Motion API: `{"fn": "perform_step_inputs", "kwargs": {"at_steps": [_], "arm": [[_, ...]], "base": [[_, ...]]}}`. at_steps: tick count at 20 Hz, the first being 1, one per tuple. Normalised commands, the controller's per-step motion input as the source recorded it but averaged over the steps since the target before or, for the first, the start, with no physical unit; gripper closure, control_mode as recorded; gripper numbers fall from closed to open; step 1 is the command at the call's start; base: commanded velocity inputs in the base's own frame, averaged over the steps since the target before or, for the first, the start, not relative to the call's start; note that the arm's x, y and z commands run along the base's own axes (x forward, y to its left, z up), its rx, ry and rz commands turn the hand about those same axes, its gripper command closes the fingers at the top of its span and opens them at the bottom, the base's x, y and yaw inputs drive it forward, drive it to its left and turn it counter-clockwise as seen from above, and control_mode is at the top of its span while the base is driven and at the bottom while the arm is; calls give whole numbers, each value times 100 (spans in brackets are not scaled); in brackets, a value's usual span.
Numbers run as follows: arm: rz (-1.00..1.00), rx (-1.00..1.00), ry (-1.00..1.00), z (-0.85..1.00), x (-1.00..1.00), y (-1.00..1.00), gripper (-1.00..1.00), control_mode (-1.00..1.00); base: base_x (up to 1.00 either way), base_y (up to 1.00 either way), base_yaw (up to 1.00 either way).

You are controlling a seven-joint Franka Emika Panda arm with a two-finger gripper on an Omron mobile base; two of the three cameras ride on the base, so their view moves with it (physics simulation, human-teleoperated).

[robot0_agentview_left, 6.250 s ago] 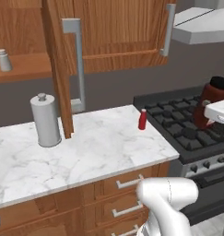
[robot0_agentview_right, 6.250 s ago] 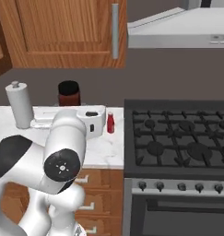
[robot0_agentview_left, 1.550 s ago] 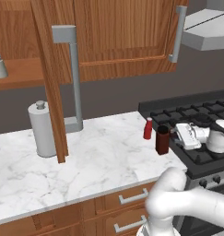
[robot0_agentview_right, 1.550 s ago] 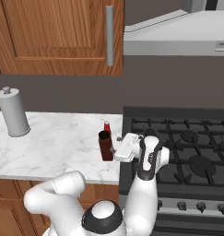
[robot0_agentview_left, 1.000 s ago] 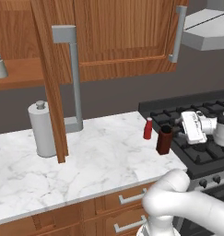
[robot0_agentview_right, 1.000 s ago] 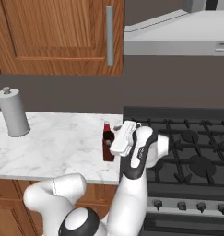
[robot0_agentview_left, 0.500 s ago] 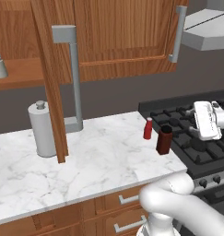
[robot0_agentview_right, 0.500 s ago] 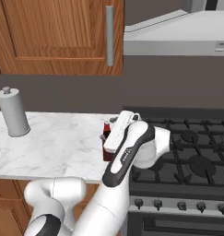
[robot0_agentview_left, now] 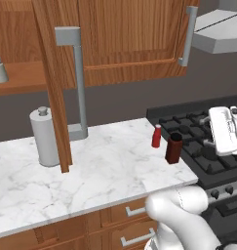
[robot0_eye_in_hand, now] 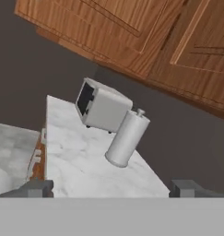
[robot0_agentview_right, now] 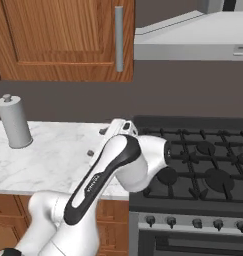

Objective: Collect the paprika, ketchup, and shaker from the cabinet and place them next to the stove.

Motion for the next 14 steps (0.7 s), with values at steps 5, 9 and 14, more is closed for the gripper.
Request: {"fn": "perform_step_inputs", "kwargs": {"at_steps": [5,9,14], "arm": [[0,-10,2,-8,-59,38,-100,-100],[0,0,0,-12,-38,1,-100,100],[0,0,0,0,0,0,-100,100]], "base": [[0,0,0],[-48,0,0],[-100,21,0]]}}
